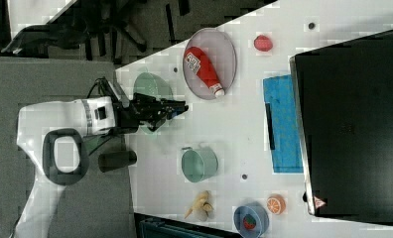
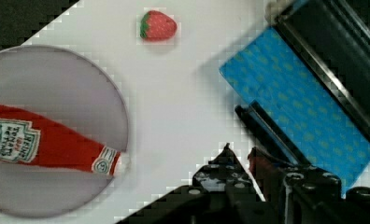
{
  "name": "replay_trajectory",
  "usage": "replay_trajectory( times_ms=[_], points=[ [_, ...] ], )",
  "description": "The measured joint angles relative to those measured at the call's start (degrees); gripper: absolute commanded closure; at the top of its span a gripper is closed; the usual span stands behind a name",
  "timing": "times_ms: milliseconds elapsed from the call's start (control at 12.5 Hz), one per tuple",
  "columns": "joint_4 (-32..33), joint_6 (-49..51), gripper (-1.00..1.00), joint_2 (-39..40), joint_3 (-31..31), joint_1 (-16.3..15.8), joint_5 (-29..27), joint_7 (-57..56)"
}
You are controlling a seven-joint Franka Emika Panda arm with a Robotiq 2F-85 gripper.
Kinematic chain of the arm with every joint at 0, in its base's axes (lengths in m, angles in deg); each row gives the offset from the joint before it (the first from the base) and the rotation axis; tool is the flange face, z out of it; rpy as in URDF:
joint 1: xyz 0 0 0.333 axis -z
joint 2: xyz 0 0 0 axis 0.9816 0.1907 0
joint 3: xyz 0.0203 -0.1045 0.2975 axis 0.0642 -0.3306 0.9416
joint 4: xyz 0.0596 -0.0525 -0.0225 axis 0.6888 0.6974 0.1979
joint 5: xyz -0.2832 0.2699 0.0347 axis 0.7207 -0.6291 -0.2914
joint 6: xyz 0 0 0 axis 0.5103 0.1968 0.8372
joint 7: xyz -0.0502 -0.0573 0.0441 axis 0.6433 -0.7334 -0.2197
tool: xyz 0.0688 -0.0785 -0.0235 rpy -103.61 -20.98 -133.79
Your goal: Flap open oven.
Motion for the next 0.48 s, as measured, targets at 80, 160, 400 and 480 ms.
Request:
replay_trajectory(
  times_ms=[80, 160, 400, 480],
  points=[
    [0.22, 1.57, 0.65, -1.72, -0.15, 0.21, -0.81, 0.00],
    [0.34, 3.86, 0.65, -3.44, -0.08, 0.50, -3.66, 0.00],
    [0.22, 8.70, 0.65, -8.66, 0.13, 0.28, -8.16, 0.00],
    [0.00, 9.92, 0.65, -10.34, 0.20, -0.07, -8.20, 0.00]
  ],
)
